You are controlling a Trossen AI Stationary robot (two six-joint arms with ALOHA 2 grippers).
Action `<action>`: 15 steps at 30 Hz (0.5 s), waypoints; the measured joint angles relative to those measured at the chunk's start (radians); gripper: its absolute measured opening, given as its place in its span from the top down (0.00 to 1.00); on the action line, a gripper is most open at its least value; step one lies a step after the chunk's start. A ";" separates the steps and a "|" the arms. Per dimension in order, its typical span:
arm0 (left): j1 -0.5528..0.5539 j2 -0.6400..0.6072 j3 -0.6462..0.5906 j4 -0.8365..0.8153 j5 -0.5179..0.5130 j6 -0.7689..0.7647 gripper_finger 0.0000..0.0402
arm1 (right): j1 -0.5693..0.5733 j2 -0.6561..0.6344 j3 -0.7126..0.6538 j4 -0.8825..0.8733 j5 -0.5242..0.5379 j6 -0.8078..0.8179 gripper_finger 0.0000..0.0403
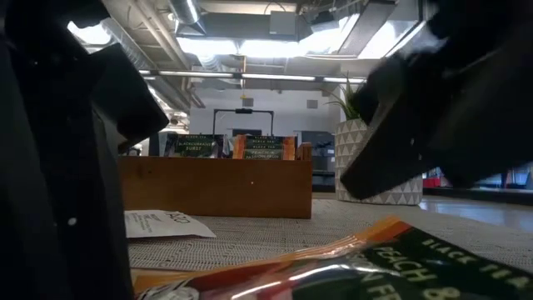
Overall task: Pick & Place Tea
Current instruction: Put the orange tea bag into the right section of the wooden organizer
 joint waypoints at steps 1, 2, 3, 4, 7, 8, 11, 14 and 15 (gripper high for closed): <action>0.000 0.001 0.000 0.000 -0.003 -0.002 0.78 | -0.008 0.000 0.000 -0.001 -0.018 0.097 0.51; 0.000 0.001 0.000 0.001 -0.005 -0.001 0.78 | -0.015 0.000 0.000 -0.001 -0.038 0.193 0.51; 0.000 0.001 -0.001 0.004 -0.005 -0.002 0.79 | -0.023 0.000 0.000 -0.001 -0.068 0.280 0.51; 0.000 0.001 -0.001 0.012 -0.006 -0.002 0.79 | -0.029 0.000 0.000 -0.002 -0.104 0.362 0.51; 0.001 0.002 -0.001 0.021 -0.008 -0.002 0.79 | -0.039 0.000 0.000 -0.006 -0.210 0.553 0.51; 0.002 0.002 -0.001 0.025 -0.009 -0.002 0.79 | -0.040 0.000 0.000 -0.006 -0.226 0.601 0.51; 0.003 0.004 -0.002 0.039 -0.016 -0.001 0.79 | -0.039 0.000 0.000 -0.007 -0.230 0.677 0.51; 0.004 0.004 -0.002 0.039 -0.027 -0.001 0.79 | -0.040 0.000 0.000 -0.007 -0.205 0.678 0.51; 0.004 0.005 -0.002 0.039 -0.031 -0.001 0.79 | -0.040 0.000 0.000 -0.007 -0.196 0.678 0.51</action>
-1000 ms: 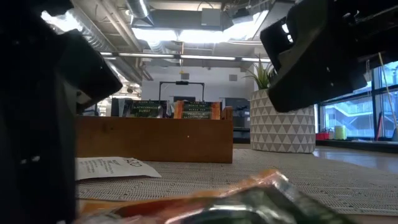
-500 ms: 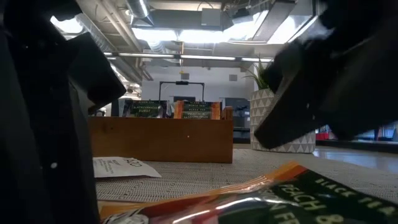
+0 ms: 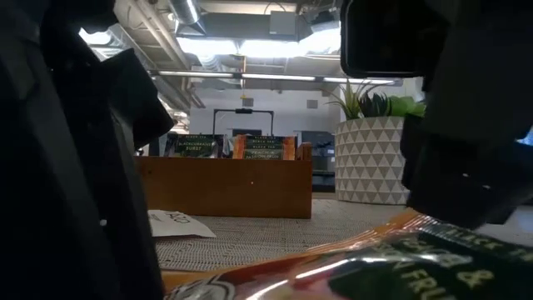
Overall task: Pick & Place Tea
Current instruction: Put the orange tea bag into the right section of the wooden organizer
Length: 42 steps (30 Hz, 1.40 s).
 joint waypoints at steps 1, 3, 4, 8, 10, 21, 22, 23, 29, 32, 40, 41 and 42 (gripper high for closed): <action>0.000 0.000 0.000 0.000 -0.005 0.000 0.79 | -0.001 0.000 0.000 -0.001 0.002 0.000 0.51; 0.000 0.001 -0.001 -0.001 -0.021 0.000 0.79 | -0.004 0.000 0.000 -0.007 0.002 0.002 0.51; 0.000 0.001 -0.001 -0.001 -0.026 0.000 0.79 | -0.004 0.000 0.000 -0.017 0.002 0.014 0.51; 0.000 0.001 -0.001 -0.001 -0.034 -0.001 0.79 | -0.004 0.000 0.000 -0.066 0.002 0.057 0.51; 0.000 0.001 -0.001 -0.002 -0.048 -0.001 0.79 | -0.004 0.000 0.000 -0.071 0.002 0.079 0.51; 0.002 0.003 -0.003 -0.008 -0.159 -0.120 0.79 | -0.003 0.000 0.000 -0.043 0.009 0.156 0.51; 0.002 0.003 -0.003 -0.007 -0.161 -0.122 0.78 | -0.003 0.000 0.000 -0.043 0.021 0.156 0.51; 0.002 0.003 -0.003 -0.007 -0.162 -0.122 0.79 | -0.004 0.000 0.000 -0.043 0.027 0.156 0.51; 0.002 0.003 -0.003 -0.006 -0.167 -0.148 0.79 | -0.010 0.000 0.000 -0.042 0.036 0.158 0.54; 0.002 0.003 -0.003 -0.005 -0.167 -0.148 0.78 | -0.010 0.000 0.000 -0.042 0.048 0.157 0.61; 0.001 0.003 -0.002 -0.005 -0.181 -0.148 0.79 | -0.010 0.000 0.000 -0.042 0.077 0.103 0.88; 0.001 0.003 -0.003 -0.005 -0.187 -0.148 0.79 | -0.010 0.000 0.000 -0.043 0.091 0.099 0.91; 0.001 0.003 -0.002 -0.005 -0.190 -0.148 0.78 | -0.010 0.000 -0.001 -0.043 0.102 0.088 0.93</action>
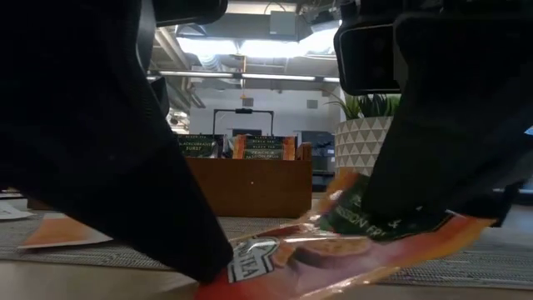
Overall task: Pick & Place Tea
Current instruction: Put the orange tea bag into the right section of the wooden organizer
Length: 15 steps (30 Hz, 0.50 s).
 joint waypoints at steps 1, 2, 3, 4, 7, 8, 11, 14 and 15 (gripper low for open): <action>0.000 0.000 0.000 0.000 -0.002 0.000 0.79 | 0.000 0.000 0.000 0.000 0.004 -0.017 0.96; 0.000 -0.001 0.000 0.000 -0.002 0.002 0.79 | 0.000 0.000 0.000 0.000 0.004 -0.038 0.98; 0.000 -0.002 0.000 -0.001 -0.002 0.007 0.79 | 0.000 0.000 0.000 0.000 0.003 -0.046 0.98; 0.000 -0.004 0.000 -0.002 0.003 0.008 0.79 | 0.000 0.000 0.000 0.000 -0.001 -0.056 0.98; 0.000 -0.029 0.000 -0.024 0.014 0.015 0.79 | -0.002 -0.022 -0.001 -0.017 -0.045 -0.092 0.98; 0.000 -0.041 0.000 -0.031 0.019 0.020 0.79 | -0.002 -0.038 -0.001 -0.027 -0.049 -0.105 0.99; -0.008 -0.099 0.000 -0.092 0.024 0.048 0.78 | -0.002 -0.106 -0.001 -0.091 -0.051 -0.156 0.99; -0.018 -0.180 0.000 -0.218 0.036 0.085 0.79 | -0.015 -0.193 -0.001 -0.190 -0.048 -0.235 0.99; -0.022 -0.207 0.000 -0.265 0.030 0.086 0.78 | -0.025 -0.225 -0.001 -0.225 -0.039 -0.269 0.99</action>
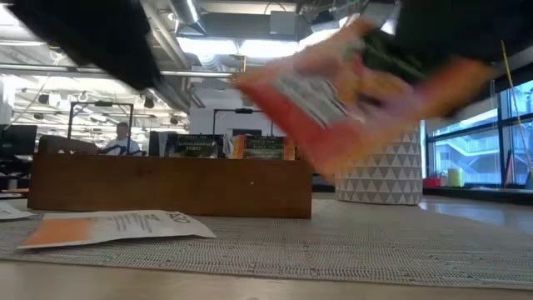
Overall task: Pick & Place Tea
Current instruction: Put the orange tea bag into the right section of the wooden organizer
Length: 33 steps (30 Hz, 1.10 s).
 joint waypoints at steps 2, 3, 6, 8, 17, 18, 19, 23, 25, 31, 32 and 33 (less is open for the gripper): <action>-0.003 -0.054 0.000 -0.093 -0.012 0.023 0.79 | -0.023 -0.055 0.002 -0.051 0.014 -0.066 0.99; -0.004 -0.080 0.000 -0.137 -0.012 0.052 0.79 | -0.039 -0.078 0.002 -0.079 0.019 -0.097 0.99; -0.004 -0.153 0.000 -0.235 0.003 0.145 0.78 | -0.097 -0.122 0.049 -0.205 0.020 -0.206 0.99; -0.006 -0.190 0.001 -0.268 0.003 0.182 0.79 | -0.136 -0.123 0.121 -0.323 0.023 -0.293 0.99; -0.011 -0.238 0.002 -0.270 -0.007 0.221 0.78 | -0.255 -0.006 0.392 -0.703 0.075 -0.570 1.00; -0.012 -0.235 0.002 -0.269 -0.007 0.228 0.79 | -0.264 0.006 0.401 -0.719 0.075 -0.586 1.00; -0.012 -0.232 0.002 -0.277 -0.007 0.236 0.79 | -0.273 0.019 0.408 -0.721 0.075 -0.601 1.00; -0.012 -0.232 0.002 -0.283 -0.011 0.241 0.79 | -0.298 0.052 0.410 -0.723 0.075 -0.615 0.99; -0.014 -0.232 0.002 -0.284 -0.019 0.242 0.79 | -0.308 0.069 0.410 -0.739 0.074 -0.630 0.99; -0.019 -0.232 0.002 -0.285 -0.020 0.241 0.79 | -0.318 0.082 0.410 -0.738 0.074 -0.636 0.99; -0.019 -0.232 0.002 -0.286 -0.020 0.241 0.78 | -0.318 0.082 0.410 -0.738 0.074 -0.636 0.98; -0.018 -0.232 0.002 -0.285 -0.020 0.240 0.78 | -0.318 0.082 0.410 -0.739 0.074 -0.637 0.98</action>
